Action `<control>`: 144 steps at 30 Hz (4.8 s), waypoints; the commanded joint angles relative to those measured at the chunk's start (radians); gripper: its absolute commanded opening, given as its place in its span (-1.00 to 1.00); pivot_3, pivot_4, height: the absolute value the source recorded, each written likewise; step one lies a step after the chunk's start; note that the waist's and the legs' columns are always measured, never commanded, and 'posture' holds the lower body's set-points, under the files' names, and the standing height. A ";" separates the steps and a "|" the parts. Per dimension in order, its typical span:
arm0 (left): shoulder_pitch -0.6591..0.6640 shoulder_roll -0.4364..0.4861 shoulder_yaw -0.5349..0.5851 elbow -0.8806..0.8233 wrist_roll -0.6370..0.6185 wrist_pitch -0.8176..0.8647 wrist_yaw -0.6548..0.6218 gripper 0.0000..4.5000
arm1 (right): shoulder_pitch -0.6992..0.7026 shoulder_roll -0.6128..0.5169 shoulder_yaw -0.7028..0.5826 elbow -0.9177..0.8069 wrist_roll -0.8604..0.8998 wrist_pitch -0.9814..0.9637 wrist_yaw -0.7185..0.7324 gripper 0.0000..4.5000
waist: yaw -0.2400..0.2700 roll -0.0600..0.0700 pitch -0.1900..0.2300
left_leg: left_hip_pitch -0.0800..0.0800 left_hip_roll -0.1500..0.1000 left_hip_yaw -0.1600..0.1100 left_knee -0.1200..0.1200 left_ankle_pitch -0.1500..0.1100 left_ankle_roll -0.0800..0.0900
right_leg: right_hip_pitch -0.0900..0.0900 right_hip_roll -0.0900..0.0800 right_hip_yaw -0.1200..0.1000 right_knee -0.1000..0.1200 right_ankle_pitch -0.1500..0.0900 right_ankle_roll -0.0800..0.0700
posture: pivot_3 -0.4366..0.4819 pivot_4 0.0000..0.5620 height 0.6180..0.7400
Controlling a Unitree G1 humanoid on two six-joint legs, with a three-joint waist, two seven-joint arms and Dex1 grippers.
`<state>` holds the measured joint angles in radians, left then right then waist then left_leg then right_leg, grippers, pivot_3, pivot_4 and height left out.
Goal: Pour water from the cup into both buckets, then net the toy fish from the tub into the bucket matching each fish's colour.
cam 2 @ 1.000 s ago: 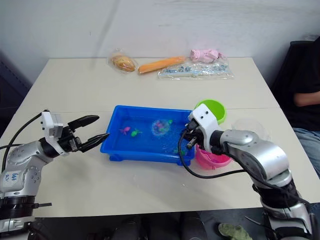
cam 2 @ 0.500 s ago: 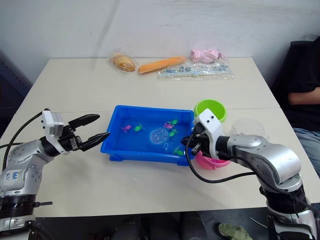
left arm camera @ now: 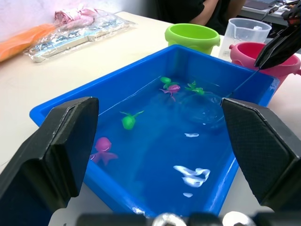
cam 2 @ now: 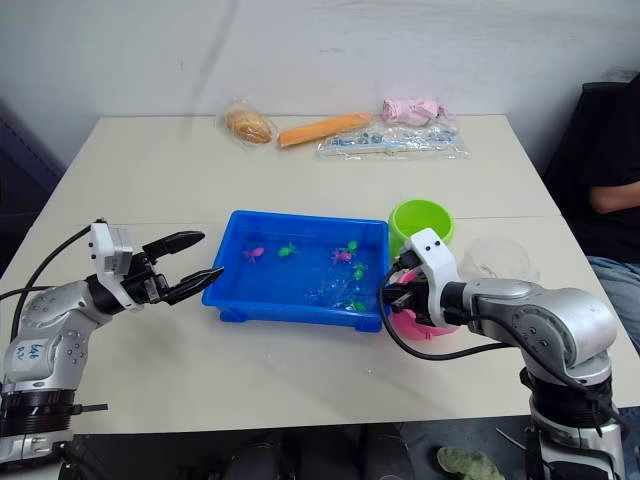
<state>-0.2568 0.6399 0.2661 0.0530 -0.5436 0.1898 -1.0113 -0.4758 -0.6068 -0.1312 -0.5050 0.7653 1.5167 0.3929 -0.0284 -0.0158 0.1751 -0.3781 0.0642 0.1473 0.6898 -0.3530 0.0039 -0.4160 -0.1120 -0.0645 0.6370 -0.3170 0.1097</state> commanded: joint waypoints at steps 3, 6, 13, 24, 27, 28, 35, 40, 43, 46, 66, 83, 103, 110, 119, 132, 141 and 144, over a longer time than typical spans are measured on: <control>-0.005 -0.001 0.009 -0.006 -0.006 -0.015 -0.010 0.99 | -0.028 0.005 -0.026 -0.006 -0.017 0.002 -0.021 -1.00 | 0.000 0.000 0.000 | 0.000 0.000 0.000 0.000 0.000 0.000 | 0.000 0.000 0.000 0.000 0.000 0.000 | -0.05 -0.47 1.00; -0.005 -0.003 0.009 -0.005 -0.005 -0.017 -0.011 0.99 | -0.035 0.011 -0.014 0.001 -0.036 -0.026 -0.029 -1.00 | 0.000 0.000 0.000 | 0.000 0.000 0.000 0.000 0.000 0.000 | 0.000 0.000 0.000 0.000 0.000 0.000 | -0.05 -0.47 1.00; -0.005 -0.004 0.010 0.003 -0.004 -0.024 -0.015 0.99 | -0.038 0.021 0.021 0.008 -0.059 -0.099 -0.021 -1.00 | 0.000 0.000 0.000 | 0.000 0.000 0.000 0.000 0.000 0.000 | 0.000 0.000 0.000 0.000 0.000 0.000 | -0.05 -0.47 1.00; 0.005 0.003 0.013 0.011 -0.003 -0.039 -0.030 0.99 | -0.037 0.000 0.056 -0.018 -0.035 -0.134 0.040 -1.00 | 0.000 0.000 0.000 | 0.000 0.000 0.000 0.000 0.000 0.000 | 0.000 0.000 0.000 0.000 0.000 0.000 | -0.05 -0.47 1.00; 0.002 0.005 0.011 0.018 0.000 -0.042 -0.037 0.99 | -0.031 -0.010 0.049 -0.030 -0.029 -0.141 0.056 -1.00 | 0.000 0.000 0.000 | 0.000 0.000 0.000 0.000 0.000 0.000 | 0.000 0.000 0.000 0.000 0.000 0.000 | -0.05 -0.47 1.00; 0.000 0.006 0.010 0.020 0.000 -0.043 -0.039 0.99 | -0.027 -0.015 0.046 -0.037 -0.025 -0.146 0.064 -1.00 | 0.000 0.000 0.000 | 0.000 0.000 0.000 0.000 0.000 0.000 | 0.000 0.000 0.000 0.000 0.000 0.000 | -0.05 -0.47 1.00; -0.019 0.018 0.001 0.036 0.000 -0.047 -0.075 0.99 | 0.036 -0.059 -0.025 -0.115 0.036 -0.220 0.148 -1.00 | 0.001 0.000 0.000 | 0.000 0.000 0.000 -0.001 0.000 0.000 | 0.000 0.000 0.000 -0.001 0.000 0.000 | -0.05 -0.47 1.00; -0.051 0.035 -0.015 0.047 -0.005 -0.030 -0.123 0.99 | 0.104 -0.092 -0.097 -0.152 0.049 -0.319 0.191 -1.00 | 0.003 0.000 0.000 | 0.000 -0.001 0.000 -0.001 0.000 0.000 | 0.000 0.000 0.000 -0.002 0.000 0.000 | -0.05 -0.47 1.00; -0.081 0.058 -0.033 0.011 -0.031 0.024 -0.163 0.99 | 0.156 -0.130 -0.133 -0.178 0.056 -0.365 0.224 -1.00 | 0.003 0.000 0.000 | 0.000 -0.002 0.000 -0.001 0.000 0.000 | 0.000 0.000 0.000 -0.002 0.000 0.000 | -0.05 -0.47 1.00; -0.114 0.067 -0.058 -0.005 -0.046 0.047 -0.214 0.99 | 0.242 -0.146 -0.213 -0.223 0.075 -0.449 0.263 -1.00 | 0.004 0.000 0.000 | 0.000 -0.002 0.000 -0.002 0.000 0.000 | 0.001 0.001 -0.001 -0.006 0.000 0.000 | -0.05 -0.47 1.00; -0.342 -0.120 -0.280 0.104 -0.016 0.080 -0.367 0.99 | 0.970 -0.048 -0.909 -0.442 0.184 -0.729 0.355 -1.00 | 0.041 0.000 0.000 | 0.005 -0.006 -0.001 -0.002 0.000 0.000 | 0.006 0.003 0.002 -0.010 0.002 0.003 | -0.05 -0.47 1.00; -0.373 -0.165 -0.297 0.155 0.012 0.053 -0.397 0.99 | 1.212 0.147 -0.718 -0.307 -0.367 -1.329 0.415 -1.00 | 0.048 0.000 0.000 | 0.007 -0.007 0.000 -0.002 0.001 0.000 | 0.007 0.004 0.004 -0.010 0.002 0.003 | -0.05 -0.47 1.00; -0.324 -0.180 -0.269 0.117 0.004 0.057 -0.332 0.99 | 1.175 0.172 -0.671 0.066 -1.165 -2.334 0.082 -1.00 | 0.040 0.001 0.000 | 0.007 -0.006 0.000 -0.002 0.002 -0.002 | 0.008 0.005 0.004 -0.009 0.002 0.003 | -0.05 -0.47 1.00; -0.324 -0.186 -0.266 0.121 0.006 0.047 -0.320 0.99 | 1.131 0.165 -0.716 0.084 -1.375 -2.469 -0.106 -1.00 | 0.027 0.001 0.000 | 0.008 -0.006 0.000 -0.002 0.003 -0.003 | 0.008 0.005 0.005 -0.008 0.001 0.003 | -0.05 -0.47 1.00; -0.322 -0.189 -0.259 0.122 0.008 0.037 -0.301 0.99 | 1.116 0.167 -0.663 0.076 -1.470 -2.454 -0.207 -1.00 | 0.024 0.001 0.000 | 0.009 -0.003 0.001 -0.002 0.003 -0.005 | 0.008 0.010 0.009 -0.008 0.001 0.003 | -0.05 -0.47 1.00; -0.296 -0.187 -0.250 0.093 -0.004 0.051 -0.278 0.99 | 1.145 0.228 -0.604 -0.006 -1.528 -2.324 -0.260 -1.00 | 0.024 0.002 0.000 | 0.010 -0.002 0.002 -0.001 0.004 -0.006 | 0.008 0.012 0.011 -0.006 0.001 0.002 | -0.05 -0.47 1.00; -0.296 -0.186 -0.243 0.090 -0.003 0.050 -0.273 0.99 | 1.176 0.182 -0.546 -0.028 -1.359 -2.270 -0.220 -1.00 | 0.023 0.002 0.000 | 0.010 -0.001 0.002 -0.001 0.004 -0.006 | 0.007 0.012 0.011 -0.005 0.001 0.002 | -0.05 -0.47 1.00; -0.290 -0.175 -0.234 0.089 -0.004 0.050 -0.270 0.99 | 1.200 0.136 -0.430 -0.078 -1.055 -2.145 -0.095 -1.00 | 0.023 0.002 0.000 | 0.011 -0.001 0.002 -0.001 0.004 -0.006 | 0.007 0.012 0.011 -0.004 0.001 0.002 | -0.05 -0.47 1.00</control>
<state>-0.5468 0.4524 0.0034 0.1711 -0.5288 0.2423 -1.2811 0.7124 -0.4561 -0.5856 -0.5315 -0.4337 -0.6781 0.2555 -0.0054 -0.0139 0.1747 -0.3672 0.0635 0.1490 0.6893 -0.3490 -0.0022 -0.4086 -0.0998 -0.0530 0.6337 -0.3161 0.1112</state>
